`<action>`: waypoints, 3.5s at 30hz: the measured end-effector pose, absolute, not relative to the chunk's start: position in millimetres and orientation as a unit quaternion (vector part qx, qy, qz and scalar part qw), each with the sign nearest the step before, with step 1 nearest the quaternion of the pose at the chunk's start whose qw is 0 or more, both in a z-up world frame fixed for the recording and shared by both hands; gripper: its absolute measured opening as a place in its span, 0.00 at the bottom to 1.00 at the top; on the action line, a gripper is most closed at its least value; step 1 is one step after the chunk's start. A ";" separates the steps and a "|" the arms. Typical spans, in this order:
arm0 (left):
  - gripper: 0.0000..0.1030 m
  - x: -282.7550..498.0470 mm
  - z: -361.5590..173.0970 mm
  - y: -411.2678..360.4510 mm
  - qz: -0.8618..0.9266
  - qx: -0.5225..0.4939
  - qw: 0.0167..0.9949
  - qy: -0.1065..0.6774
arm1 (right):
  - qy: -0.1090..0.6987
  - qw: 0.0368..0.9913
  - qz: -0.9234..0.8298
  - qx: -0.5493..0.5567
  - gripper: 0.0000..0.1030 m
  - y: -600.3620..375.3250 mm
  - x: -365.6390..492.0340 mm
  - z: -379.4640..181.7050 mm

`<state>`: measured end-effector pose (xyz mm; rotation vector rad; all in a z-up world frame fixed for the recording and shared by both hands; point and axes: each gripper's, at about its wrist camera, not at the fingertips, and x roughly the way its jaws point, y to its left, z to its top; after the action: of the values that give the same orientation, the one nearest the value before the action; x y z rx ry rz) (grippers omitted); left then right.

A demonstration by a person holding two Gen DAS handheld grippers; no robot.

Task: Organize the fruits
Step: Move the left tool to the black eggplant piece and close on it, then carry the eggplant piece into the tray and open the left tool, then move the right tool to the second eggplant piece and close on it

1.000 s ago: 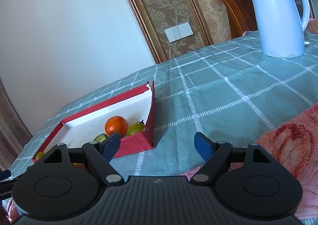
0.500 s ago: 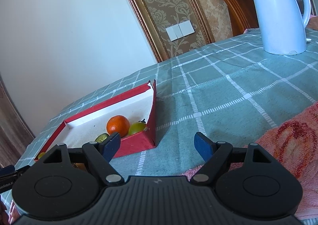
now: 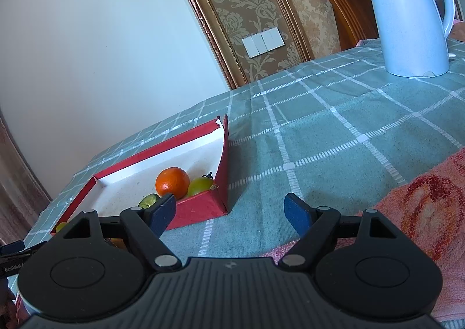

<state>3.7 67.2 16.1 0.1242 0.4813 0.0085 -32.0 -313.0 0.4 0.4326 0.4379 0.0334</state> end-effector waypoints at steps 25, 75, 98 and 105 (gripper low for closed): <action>0.63 20.3 8.6 79.7 -0.072 0.077 0.953 0.286 | 0.217 0.951 0.016 0.221 0.80 -316.3 -31.0 -2.5; 1.00 77.4 43.7 7.6 -0.005 0.051 0.974 0.219 | 0.217 0.949 0.015 0.226 0.80 -318.2 -31.5 -2.5; 1.00 -25.7 14.6 67.2 0.070 0.001 0.963 0.260 | 0.218 0.952 -0.003 0.215 0.80 -313.4 -33.3 0.6; 1.00 -21.1 8.7 73.0 0.066 -0.013 0.958 0.278 | 0.217 0.961 -0.007 0.172 0.80 -299.4 -35.5 5.9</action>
<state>-21.1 73.0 8.7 -0.0256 0.5630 0.1334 -35.5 -299.4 5.9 0.3479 0.4392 -0.0146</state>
